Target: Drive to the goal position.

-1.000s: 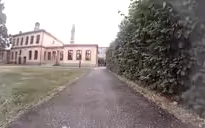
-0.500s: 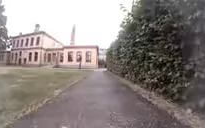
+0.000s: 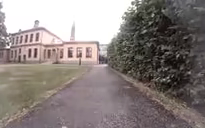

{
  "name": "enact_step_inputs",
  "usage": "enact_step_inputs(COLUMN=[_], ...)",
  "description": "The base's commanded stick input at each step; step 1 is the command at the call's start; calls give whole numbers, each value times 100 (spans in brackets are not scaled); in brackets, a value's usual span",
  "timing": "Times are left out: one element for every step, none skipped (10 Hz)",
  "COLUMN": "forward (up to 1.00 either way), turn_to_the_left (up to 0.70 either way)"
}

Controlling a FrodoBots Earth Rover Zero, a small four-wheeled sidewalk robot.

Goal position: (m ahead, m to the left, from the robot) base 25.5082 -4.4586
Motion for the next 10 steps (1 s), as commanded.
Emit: enact_step_inputs(forward=[70, 70, 70, 70, 70, 70, 70, 70, 70, 70], turn_to_the_left=[0, 0, 0, 0, 0, 0, 0, 0, 0, 0])
